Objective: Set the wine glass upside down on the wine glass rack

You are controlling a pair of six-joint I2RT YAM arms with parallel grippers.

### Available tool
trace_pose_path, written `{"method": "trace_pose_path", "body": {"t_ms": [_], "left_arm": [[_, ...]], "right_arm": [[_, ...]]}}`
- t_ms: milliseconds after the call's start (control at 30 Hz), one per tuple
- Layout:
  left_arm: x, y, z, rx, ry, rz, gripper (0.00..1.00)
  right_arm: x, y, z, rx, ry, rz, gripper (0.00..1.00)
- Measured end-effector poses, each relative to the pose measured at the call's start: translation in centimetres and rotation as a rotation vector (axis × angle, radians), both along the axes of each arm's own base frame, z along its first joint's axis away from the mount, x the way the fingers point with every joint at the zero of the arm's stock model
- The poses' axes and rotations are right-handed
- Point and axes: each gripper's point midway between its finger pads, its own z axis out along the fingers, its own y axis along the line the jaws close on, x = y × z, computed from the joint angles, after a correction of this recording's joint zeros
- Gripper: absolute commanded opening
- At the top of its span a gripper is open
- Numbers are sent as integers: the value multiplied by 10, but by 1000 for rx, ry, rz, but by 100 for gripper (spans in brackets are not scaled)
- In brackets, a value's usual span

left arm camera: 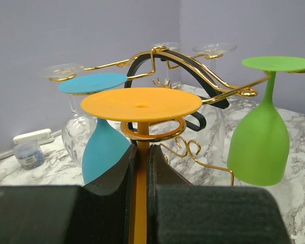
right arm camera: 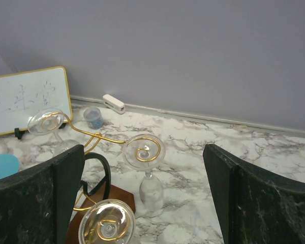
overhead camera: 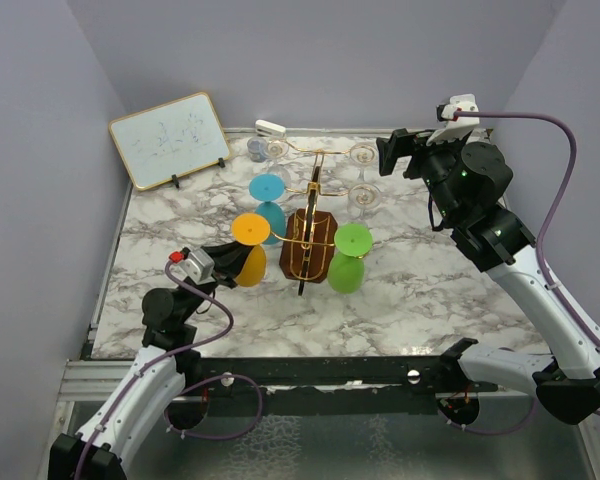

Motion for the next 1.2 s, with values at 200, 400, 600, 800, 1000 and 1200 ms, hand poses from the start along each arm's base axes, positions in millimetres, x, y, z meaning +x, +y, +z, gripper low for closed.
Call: {"method": "trace_pose_path", "body": {"t_ms": [200,400,600,800,1000,1200], "left_arm": [[-12,-6,-5,26,-11,-64,0],[-24,-17,-11,63,-10,-155,5],[-30,-22,-14,83,-13,-197,31],[-31,-25,-29,120,28,-222,52],[-28,-25,-40,162,62,-216,55],[-24,-24,-41,197,82,-205,87]], "right_arm": [[0,0,0,0,0,0,99],[0,0,0,1,-2,0,99],[1,1,-4,-1,1,0,99],[2,2,-7,-2,8,-1,99],[8,6,-15,-3,30,0,99],[9,7,-17,-5,33,0,99]]}}
